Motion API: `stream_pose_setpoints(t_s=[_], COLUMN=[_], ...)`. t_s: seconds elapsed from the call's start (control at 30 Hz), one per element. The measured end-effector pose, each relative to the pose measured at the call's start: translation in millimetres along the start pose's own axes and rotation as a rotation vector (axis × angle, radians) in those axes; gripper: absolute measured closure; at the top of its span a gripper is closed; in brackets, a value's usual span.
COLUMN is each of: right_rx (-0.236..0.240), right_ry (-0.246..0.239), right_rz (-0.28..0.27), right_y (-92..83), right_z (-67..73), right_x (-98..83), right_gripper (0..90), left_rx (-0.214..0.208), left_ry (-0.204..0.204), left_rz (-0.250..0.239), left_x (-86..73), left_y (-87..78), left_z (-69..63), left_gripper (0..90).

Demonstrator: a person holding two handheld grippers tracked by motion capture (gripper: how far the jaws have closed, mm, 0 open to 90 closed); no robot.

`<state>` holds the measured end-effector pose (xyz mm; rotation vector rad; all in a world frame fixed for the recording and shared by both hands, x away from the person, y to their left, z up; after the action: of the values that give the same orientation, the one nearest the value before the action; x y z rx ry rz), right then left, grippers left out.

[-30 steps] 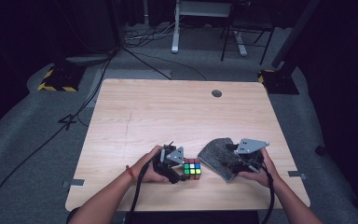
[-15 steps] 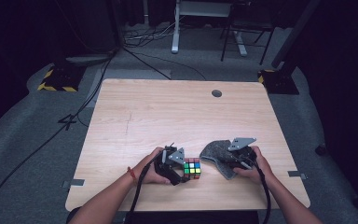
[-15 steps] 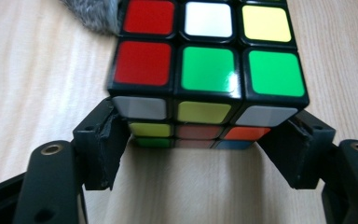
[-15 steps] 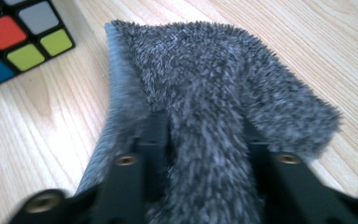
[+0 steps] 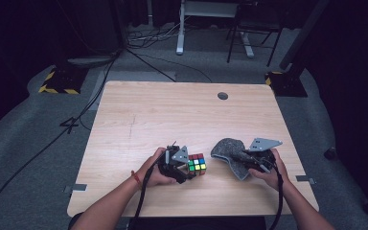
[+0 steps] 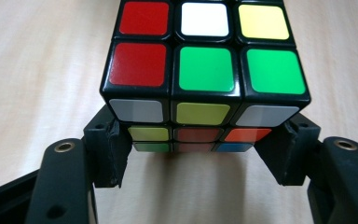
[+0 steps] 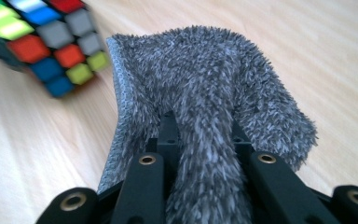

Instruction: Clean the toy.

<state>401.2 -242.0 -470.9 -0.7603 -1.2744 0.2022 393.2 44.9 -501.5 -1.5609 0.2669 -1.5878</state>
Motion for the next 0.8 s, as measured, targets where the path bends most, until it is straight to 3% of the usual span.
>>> stream_pose_setpoints(t_s=[0.1,0.37,0.47,0.57,0.8], right_rx=[0.032,0.116,0.142,0.158,0.186], right_ry=[-0.020,-0.078,-0.093,-0.107,-0.147], right_rz=[-0.052,-0.064,-0.084,-0.110,-0.121], right_y=[-4.2,7.3,9.2,9.4,16.4], right_z=[9.7,33.9,40.8,46.3,58.0], right_x=[9.1,20.1,24.7,30.0,39.3], right_gripper=[75.3,75.1,75.1,75.1,74.9], left_rx=[0.038,0.086,0.102,0.083,0.057], left_ry=[-0.020,-0.065,-0.053,-0.045,0.032], left_rz=[-0.008,0.006,0.026,0.028,0.057], left_x=[2.9,9.1,10.9,13.9,21.9], left_y=[-3.8,-6.1,-5.3,-3.8,2.0], left_z=[4.0,8.2,5.6,0.3,-19.0], left_gripper=[33.9,33.9,33.9,33.9,33.9])
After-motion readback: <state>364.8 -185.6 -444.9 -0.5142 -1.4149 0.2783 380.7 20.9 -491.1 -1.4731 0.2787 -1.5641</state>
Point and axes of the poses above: each handheld gripper's, and its own axes: y roughly forward along the jaws, x roughly out of its top, z roughly to its left, the point moved 3 cm from there along y, roughly forward along the jaws, and after that the axes turned 14 degrees about x, right-handed, at the moved point
